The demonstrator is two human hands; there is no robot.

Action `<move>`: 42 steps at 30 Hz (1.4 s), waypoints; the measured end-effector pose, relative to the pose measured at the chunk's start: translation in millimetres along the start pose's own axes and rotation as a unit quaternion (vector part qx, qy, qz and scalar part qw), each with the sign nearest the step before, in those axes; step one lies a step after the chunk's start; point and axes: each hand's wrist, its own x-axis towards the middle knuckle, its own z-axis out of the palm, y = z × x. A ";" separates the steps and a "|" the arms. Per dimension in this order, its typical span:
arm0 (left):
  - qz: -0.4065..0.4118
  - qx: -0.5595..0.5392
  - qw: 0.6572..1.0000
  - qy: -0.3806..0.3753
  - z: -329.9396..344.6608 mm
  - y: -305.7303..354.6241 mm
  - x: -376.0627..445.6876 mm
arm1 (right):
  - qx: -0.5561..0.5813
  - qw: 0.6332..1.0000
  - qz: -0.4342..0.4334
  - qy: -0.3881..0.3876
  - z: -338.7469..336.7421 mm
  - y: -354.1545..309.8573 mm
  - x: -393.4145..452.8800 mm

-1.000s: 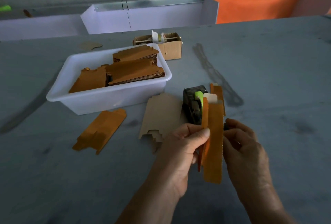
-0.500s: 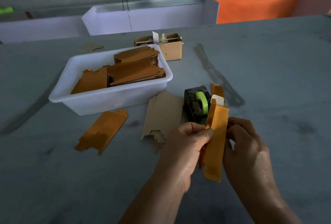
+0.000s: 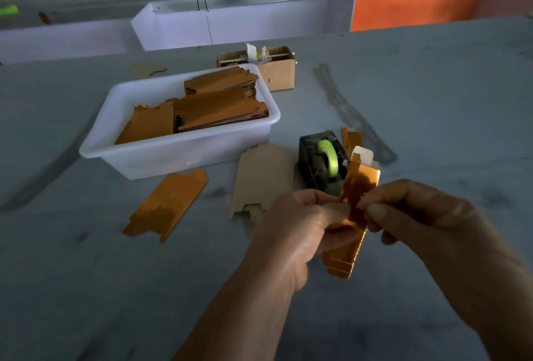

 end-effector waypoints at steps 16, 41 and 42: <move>0.024 0.019 0.999 -0.038 -9.2 2.3 -14.5 | -0.157 0.987 0.008 0.037 11.0 -3.5 4.3; 0.176 0.118 0.971 0.108 -0.1 -25.1 -23.5 | -0.394 0.909 0.017 0.133 38.4 -15.0 -8.5; 0.183 0.122 0.969 0.117 -1.7 -25.1 -25.0 | -0.403 0.905 0.023 0.136 36.2 -15.3 -7.7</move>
